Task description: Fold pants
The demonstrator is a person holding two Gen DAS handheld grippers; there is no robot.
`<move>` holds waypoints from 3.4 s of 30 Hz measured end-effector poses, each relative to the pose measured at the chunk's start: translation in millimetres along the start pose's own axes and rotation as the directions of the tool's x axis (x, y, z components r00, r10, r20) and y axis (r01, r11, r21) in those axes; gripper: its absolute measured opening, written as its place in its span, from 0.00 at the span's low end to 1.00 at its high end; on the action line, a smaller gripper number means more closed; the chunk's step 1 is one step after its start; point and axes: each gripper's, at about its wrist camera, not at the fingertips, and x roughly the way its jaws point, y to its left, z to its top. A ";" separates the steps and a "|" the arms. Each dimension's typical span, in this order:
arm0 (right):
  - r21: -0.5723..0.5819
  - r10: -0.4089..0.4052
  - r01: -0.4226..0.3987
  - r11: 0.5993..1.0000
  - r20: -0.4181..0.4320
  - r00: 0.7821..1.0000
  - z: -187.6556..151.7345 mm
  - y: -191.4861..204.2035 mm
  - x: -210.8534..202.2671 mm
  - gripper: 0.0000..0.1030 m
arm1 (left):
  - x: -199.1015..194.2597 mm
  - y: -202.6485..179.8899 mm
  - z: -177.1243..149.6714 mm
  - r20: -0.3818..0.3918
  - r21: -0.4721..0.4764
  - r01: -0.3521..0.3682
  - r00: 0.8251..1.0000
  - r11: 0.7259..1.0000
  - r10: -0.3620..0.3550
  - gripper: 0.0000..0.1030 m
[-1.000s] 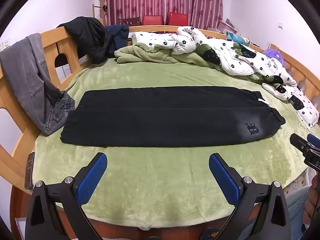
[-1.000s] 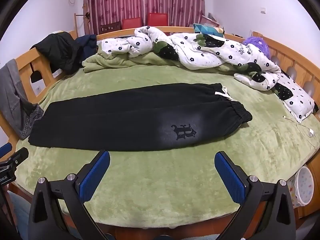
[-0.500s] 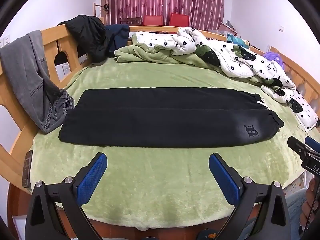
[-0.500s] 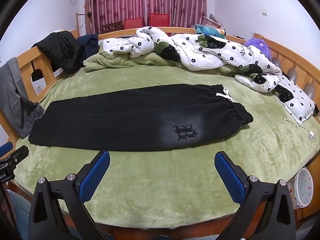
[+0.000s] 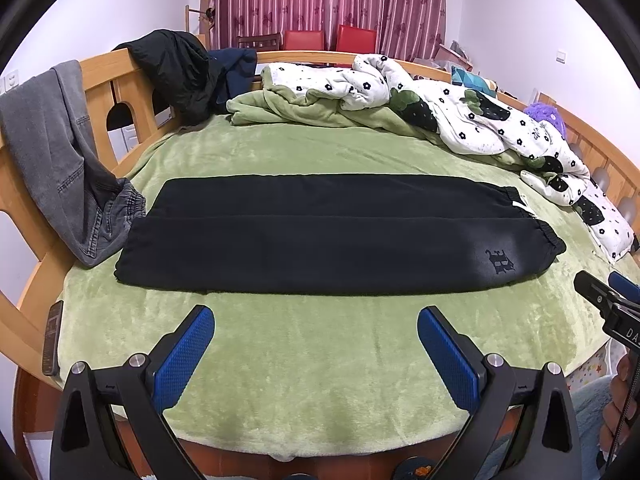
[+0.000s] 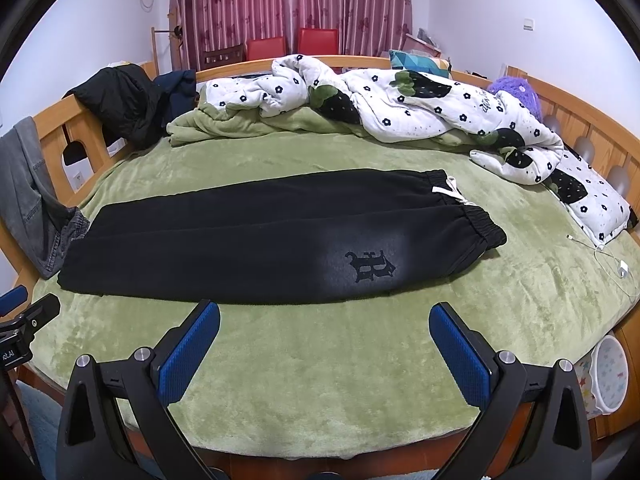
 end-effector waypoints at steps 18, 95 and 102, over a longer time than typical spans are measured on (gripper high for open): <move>0.003 0.001 -0.001 1.000 -0.001 1.000 0.3 0.1 0.0 0.99 | -0.3 -0.9 -0.2 0.000 -0.002 -0.001 1.000 1.000 0.001 0.99; 0.088 0.178 -0.174 0.981 -0.042 0.983 54.9 -107.3 91.8 0.83 | 103.0 149.5 30.4 -0.135 -0.228 0.029 0.989 0.973 -0.061 0.89; 0.194 0.116 -0.084 0.977 -0.160 0.980 18.1 -153.0 184.7 0.66 | 179.8 185.3 -18.7 -0.208 -0.355 0.044 0.970 0.934 -0.125 0.81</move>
